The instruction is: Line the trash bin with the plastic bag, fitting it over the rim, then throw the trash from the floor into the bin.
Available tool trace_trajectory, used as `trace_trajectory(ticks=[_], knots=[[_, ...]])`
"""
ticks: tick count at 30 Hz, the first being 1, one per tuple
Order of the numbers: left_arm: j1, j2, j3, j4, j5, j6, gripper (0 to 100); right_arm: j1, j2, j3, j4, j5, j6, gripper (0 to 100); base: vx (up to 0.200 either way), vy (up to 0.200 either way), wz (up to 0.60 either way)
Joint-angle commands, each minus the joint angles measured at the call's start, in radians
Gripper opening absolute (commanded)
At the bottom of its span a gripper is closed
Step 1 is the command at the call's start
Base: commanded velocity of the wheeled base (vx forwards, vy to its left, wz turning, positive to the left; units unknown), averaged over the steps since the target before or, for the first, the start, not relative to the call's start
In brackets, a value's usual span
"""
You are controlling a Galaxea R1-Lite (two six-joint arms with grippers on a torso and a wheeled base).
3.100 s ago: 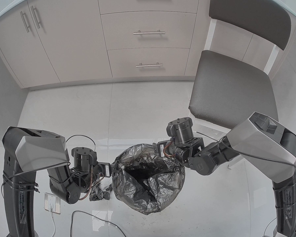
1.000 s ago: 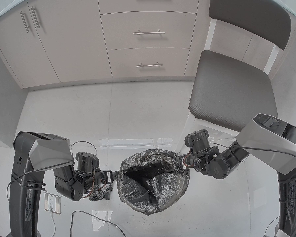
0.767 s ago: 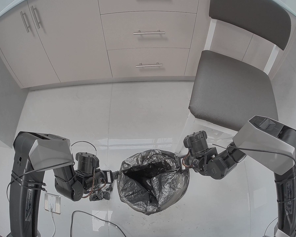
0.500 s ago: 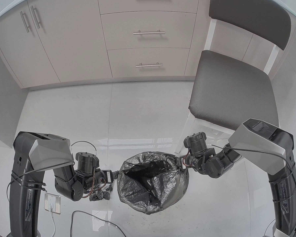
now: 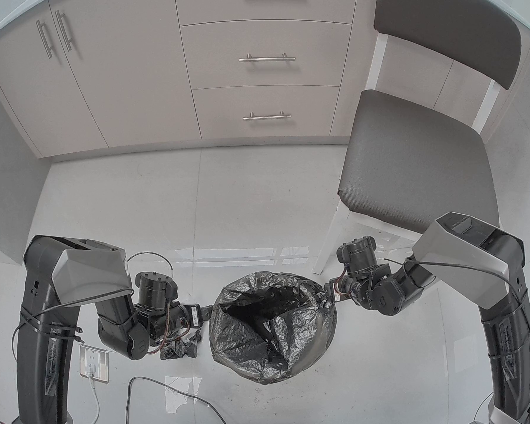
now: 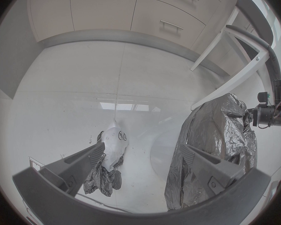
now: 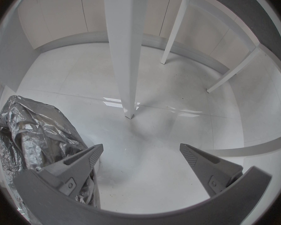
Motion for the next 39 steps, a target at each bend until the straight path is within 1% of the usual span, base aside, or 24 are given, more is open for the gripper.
trace_trajectory(ticks=[1,5,6,7,8,10,13,18,22,23,24,26,28,29,33,39], knots=[[0.000,0.001,0.000,0.000,0.000,-0.002,100,0.002,-0.114,0.048,0.002,0.012,-0.036,100,0.000,0.000,0.00],[0.000,0.001,0.001,-0.002,0.002,-0.002,100,0.019,-0.233,0.124,0.010,0.014,-0.050,100,0.000,0.000,0.00],[0.000,0.001,0.001,-0.002,0.002,-0.002,100,0.019,-0.233,0.124,0.010,0.014,-0.050,100,0.000,0.000,0.00],[0.000,0.001,0.000,-0.002,0.000,-0.002,100,0.033,-0.282,0.175,0.007,0.020,-0.048,100,0.000,0.000,0.00],[0.000,0.001,0.001,-0.002,0.000,-0.002,100,0.036,-0.292,0.187,0.007,0.023,-0.047,100,0.000,0.000,0.00],[0.000,0.003,0.001,-0.002,0.000,-0.002,100,0.056,-0.335,0.281,-0.003,0.035,-0.041,100,0.000,0.000,0.00],[0.000,0.003,0.001,-0.002,0.000,-0.002,100,0.093,-0.358,0.377,-0.018,0.037,-0.024,100,0.000,0.000,0.00],[0.000,0.003,0.001,-0.002,0.000,-0.002,100,0.156,-0.324,0.457,-0.105,0.035,0.001,100,0.000,0.000,0.00],[0.000,0.003,0.001,-0.002,0.002,-0.002,100,0.203,-0.272,0.459,-0.141,0.035,0.002,100,0.000,0.000,0.00],[0.000,0.003,0.001,-0.002,0.002,-0.002,100,0.203,-0.272,0.459,-0.141,0.035,0.002,100,0.000,0.000,0.00],[0.000,0.001,0.001,-0.002,0.000,-0.002,100,0.231,-0.253,0.454,-0.141,0.035,0.004,100,0.000,0.000,0.00],[0.000,0.003,0.001,-0.002,0.000,-0.002,100,0.252,-0.232,0.446,-0.142,0.035,0.005,100,0.000,0.000,0.00],[0.000,0.003,0.000,-0.002,0.002,-0.002,100,0.254,-0.230,0.446,-0.142,0.035,0.005,100,0.000,0.000,0.00],[0.000,0.003,0.000,-0.002,0.000,-0.002,100,0.269,-0.196,0.428,-0.142,0.035,0.007,100,0.000,0.000,0.00],[0.000,0.003,0.000,-0.002,0.002,-0.002,100,0.288,-0.170,0.393,-0.142,0.035,0.005,100,0.000,0.000,0.00],[0.000,0.003,0.000,-0.002,0.002,-0.002,100,0.297,-0.138,0.327,-0.130,0.034,0.001,100,0.000,0.000,0.00]])
